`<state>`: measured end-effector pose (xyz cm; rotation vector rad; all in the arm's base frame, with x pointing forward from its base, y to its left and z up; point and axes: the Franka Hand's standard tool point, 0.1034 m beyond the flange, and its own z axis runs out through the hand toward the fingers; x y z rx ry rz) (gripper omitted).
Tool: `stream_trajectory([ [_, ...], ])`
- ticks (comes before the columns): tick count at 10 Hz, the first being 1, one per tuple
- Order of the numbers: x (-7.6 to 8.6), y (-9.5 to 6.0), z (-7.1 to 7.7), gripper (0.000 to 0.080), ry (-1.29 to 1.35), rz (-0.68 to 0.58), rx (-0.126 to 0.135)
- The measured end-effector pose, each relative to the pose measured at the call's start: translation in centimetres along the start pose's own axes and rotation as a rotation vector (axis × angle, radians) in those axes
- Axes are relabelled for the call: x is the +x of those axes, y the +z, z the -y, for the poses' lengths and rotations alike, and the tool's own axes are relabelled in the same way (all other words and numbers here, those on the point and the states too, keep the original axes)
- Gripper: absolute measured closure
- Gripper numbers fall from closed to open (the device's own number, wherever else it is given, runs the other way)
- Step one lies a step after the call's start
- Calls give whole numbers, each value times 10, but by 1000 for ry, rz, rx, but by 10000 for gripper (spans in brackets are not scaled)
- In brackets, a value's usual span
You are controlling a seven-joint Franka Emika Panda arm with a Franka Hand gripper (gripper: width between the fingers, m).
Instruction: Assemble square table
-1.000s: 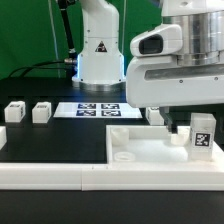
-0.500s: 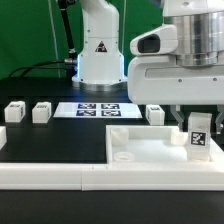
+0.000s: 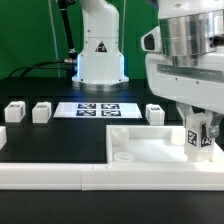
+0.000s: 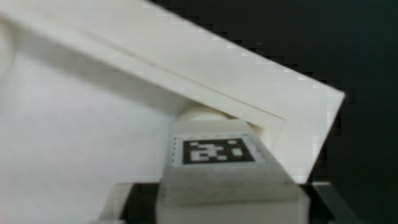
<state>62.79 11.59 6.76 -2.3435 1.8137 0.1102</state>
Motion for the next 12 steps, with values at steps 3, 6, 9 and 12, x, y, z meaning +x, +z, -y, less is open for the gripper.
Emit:
stream_trajectory([
  [3, -6, 1, 4, 509, 420, 39, 23],
  [6, -4, 0, 5, 509, 640, 39, 38],
  [9, -4, 1, 4, 291, 624, 40, 35],
  [12, -2, -1, 3, 159, 151, 39, -17],
])
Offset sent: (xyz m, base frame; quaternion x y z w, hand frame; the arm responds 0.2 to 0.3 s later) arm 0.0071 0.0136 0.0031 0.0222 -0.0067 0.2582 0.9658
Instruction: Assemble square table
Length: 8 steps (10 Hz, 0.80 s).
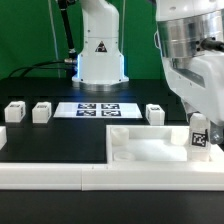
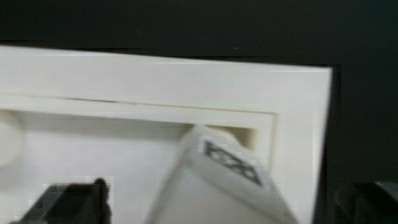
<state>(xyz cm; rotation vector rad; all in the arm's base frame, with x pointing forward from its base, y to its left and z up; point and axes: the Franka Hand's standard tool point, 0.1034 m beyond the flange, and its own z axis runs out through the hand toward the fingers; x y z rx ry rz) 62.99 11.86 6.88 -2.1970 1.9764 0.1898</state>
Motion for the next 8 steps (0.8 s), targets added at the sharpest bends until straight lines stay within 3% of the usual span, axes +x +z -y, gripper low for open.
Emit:
stream_trajectory([
  [3, 1, 1, -1, 150, -215, -1, -2],
  [4, 0, 1, -6, 150, -409, -18, -60],
  [5, -2, -1, -5, 150, -583, -40, -91],
  [6, -4, 1, -4, 150, -801, -50, -98],
  [8, 7, 3, -1, 162, -875, -82, -55],
])
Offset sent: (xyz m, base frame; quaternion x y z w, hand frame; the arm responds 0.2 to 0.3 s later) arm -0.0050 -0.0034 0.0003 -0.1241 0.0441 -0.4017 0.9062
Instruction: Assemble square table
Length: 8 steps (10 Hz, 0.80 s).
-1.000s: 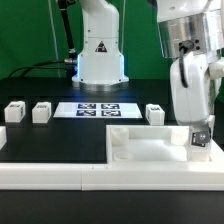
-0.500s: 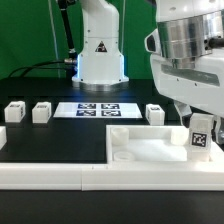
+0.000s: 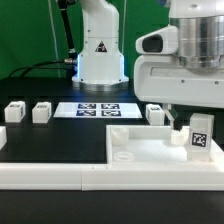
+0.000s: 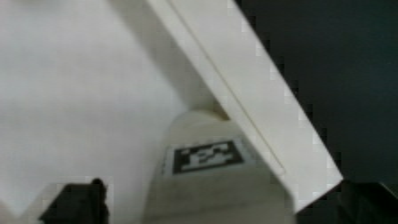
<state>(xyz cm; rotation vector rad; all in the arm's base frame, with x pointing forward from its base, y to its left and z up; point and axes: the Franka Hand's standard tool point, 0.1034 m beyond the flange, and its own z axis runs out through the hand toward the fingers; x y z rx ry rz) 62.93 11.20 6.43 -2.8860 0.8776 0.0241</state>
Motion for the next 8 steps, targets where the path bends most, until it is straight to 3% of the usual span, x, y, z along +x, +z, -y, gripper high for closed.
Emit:
stream_trajectory([
  [1, -2, 0, 1, 162, 9, 5, -2],
  [3, -2, 1, 1, 515, 96, 5, -2],
  [8, -3, 1, 2, 511, 418, 6, -1],
])
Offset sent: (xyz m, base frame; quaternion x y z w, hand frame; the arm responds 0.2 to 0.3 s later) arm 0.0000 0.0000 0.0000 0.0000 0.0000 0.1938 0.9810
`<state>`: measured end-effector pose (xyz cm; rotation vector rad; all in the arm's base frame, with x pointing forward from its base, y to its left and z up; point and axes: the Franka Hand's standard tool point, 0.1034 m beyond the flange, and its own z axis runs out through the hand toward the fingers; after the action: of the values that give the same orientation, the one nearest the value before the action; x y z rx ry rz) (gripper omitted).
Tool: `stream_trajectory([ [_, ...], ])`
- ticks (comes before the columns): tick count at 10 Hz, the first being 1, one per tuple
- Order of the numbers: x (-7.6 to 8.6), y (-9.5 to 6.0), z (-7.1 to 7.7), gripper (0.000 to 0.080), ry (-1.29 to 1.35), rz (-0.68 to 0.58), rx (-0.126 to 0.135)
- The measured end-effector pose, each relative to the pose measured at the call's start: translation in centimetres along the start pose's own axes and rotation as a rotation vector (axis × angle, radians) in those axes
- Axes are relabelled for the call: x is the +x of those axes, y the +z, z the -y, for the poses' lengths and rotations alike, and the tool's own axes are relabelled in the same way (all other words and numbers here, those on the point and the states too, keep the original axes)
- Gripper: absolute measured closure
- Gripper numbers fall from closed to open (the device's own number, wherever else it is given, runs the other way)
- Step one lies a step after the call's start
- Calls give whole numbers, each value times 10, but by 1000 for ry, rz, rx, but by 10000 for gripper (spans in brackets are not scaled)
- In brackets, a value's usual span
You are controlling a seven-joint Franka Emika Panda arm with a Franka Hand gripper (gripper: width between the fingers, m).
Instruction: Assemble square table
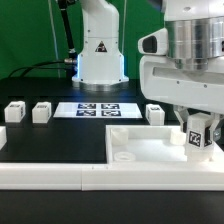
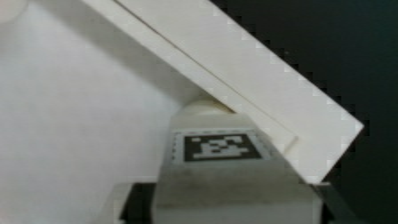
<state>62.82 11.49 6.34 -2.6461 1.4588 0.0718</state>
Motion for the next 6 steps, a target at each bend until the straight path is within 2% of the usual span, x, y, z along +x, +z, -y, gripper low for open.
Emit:
stream_trajectory([
  [1, -1, 0, 0, 511, 100, 3, 3],
  [2, -2, 0, 1, 511, 309, 0, 4],
  [3, -2, 0, 1, 511, 360, 0, 4],
  [6, 0, 0, 2, 509, 728, 26, 36],
])
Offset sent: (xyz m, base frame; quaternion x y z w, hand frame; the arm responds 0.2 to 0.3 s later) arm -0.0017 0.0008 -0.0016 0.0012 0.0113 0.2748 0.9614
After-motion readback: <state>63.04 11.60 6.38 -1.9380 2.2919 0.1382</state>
